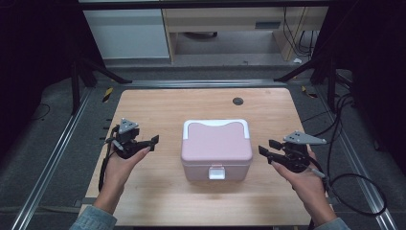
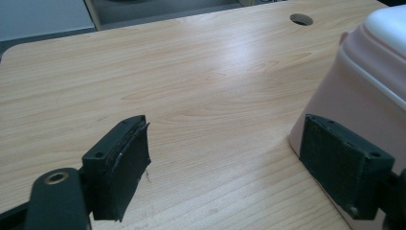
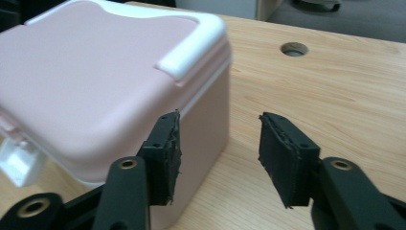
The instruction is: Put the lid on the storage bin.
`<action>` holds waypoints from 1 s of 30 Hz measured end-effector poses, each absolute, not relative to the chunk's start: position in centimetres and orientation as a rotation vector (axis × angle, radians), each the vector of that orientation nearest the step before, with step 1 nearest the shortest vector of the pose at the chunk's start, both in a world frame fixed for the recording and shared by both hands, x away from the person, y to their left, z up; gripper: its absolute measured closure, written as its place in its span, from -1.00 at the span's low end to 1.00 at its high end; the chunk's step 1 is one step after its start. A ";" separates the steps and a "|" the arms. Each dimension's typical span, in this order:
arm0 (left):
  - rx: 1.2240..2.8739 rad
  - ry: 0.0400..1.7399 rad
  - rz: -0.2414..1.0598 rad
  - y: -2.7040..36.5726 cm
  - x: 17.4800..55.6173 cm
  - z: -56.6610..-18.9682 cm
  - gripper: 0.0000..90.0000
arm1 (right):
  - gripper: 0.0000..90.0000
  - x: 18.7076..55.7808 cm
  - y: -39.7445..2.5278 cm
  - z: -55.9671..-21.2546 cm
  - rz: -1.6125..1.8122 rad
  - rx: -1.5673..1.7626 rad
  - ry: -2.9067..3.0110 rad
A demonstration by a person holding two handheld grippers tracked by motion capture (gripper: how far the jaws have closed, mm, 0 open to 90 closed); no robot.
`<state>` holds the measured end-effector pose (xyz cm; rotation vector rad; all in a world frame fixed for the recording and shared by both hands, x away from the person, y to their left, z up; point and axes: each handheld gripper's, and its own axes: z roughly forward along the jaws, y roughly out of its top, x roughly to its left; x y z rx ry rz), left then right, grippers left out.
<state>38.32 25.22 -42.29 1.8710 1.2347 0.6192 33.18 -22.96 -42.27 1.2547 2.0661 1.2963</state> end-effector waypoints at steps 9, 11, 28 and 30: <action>1.898 1.273 0.638 25.9 39.4 -43.8 -0.80 | -0.44 35.6 -25.0 -44.2 1.197 1.374 1.963; 1.915 1.278 0.647 26.1 39.8 -44.5 -0.82 | -0.55 36.5 -25.7 -44.9 1.161 1.413 1.935; 1.991 1.394 0.593 28.7 41.7 -52.3 -0.88 | -0.75 41.9 -26.6 -52.5 0.908 1.638 1.938; 1.998 1.395 0.607 28.7 41.7 -52.7 -0.88 | -0.75 42.1 -26.5 -53.0 0.898 1.651 1.935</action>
